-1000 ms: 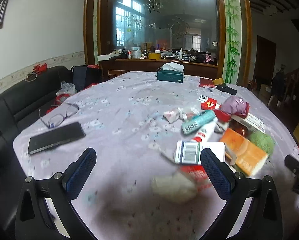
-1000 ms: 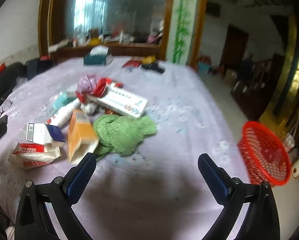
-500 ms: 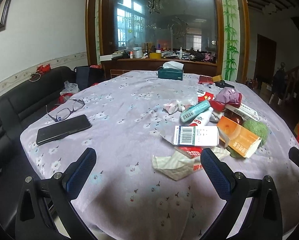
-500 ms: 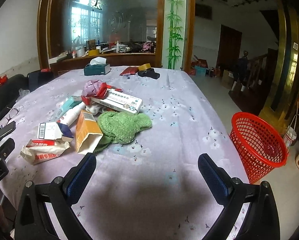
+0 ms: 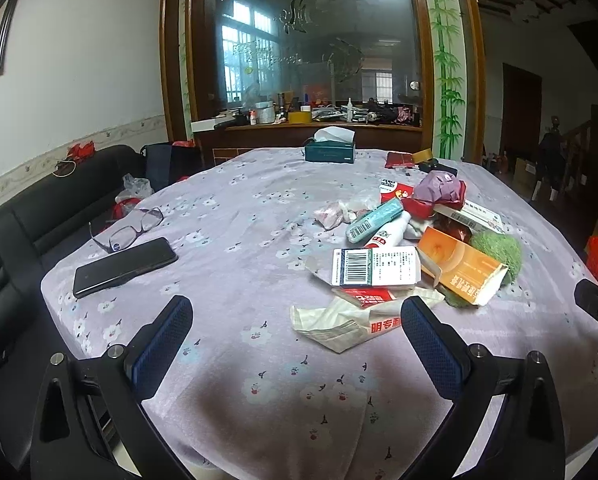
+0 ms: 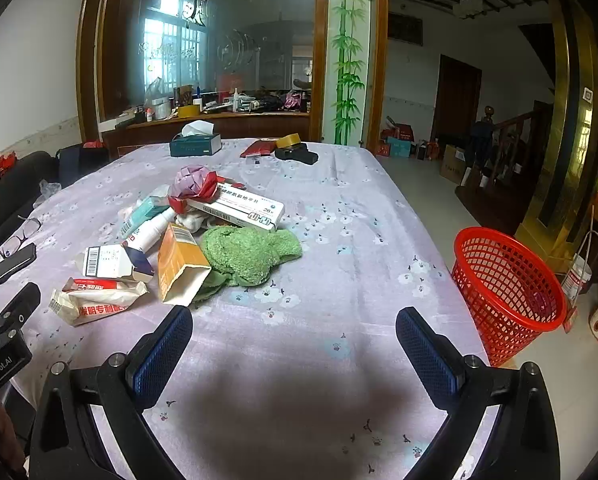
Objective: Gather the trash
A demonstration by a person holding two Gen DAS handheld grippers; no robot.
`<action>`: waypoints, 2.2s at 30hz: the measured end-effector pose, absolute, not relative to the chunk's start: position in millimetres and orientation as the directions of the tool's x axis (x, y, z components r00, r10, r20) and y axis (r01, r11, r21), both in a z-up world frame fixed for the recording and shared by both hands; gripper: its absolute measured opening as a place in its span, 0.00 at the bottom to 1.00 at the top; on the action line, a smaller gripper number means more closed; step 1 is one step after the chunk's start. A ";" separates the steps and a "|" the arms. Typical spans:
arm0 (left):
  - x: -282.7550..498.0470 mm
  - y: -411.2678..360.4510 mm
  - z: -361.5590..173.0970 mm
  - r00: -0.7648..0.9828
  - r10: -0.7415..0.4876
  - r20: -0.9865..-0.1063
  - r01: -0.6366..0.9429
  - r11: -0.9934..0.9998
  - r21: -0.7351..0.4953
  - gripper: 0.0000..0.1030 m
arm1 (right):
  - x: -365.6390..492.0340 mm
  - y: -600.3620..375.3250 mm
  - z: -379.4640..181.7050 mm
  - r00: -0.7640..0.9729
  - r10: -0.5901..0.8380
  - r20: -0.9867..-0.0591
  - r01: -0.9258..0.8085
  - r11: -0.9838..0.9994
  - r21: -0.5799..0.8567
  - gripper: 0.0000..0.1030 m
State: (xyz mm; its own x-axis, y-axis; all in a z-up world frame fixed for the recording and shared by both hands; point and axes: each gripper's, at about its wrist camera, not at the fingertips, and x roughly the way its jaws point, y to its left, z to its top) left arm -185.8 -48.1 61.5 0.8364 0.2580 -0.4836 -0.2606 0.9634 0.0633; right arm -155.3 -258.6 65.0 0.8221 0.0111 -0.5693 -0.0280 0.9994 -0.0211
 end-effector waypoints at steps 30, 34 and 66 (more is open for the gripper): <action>-166.4 -34.3 56.2 0.818 0.191 -0.542 -0.209 0.978 0.030 1.00 | -148.6 -265.8 63.0 0.804 0.054 -0.593 -0.048 0.998 0.026 1.00; -145.8 -22.7 51.2 0.786 0.119 -0.606 -0.155 0.988 -0.008 1.00 | -136.6 -266.0 65.2 0.778 0.134 -0.614 -0.117 0.991 0.068 0.99; -85.5 -22.4 11.2 0.653 -0.189 -0.734 0.064 0.979 -0.196 0.78 | -25.3 -201.8 16.3 0.466 0.508 -0.724 -0.274 0.861 0.428 0.25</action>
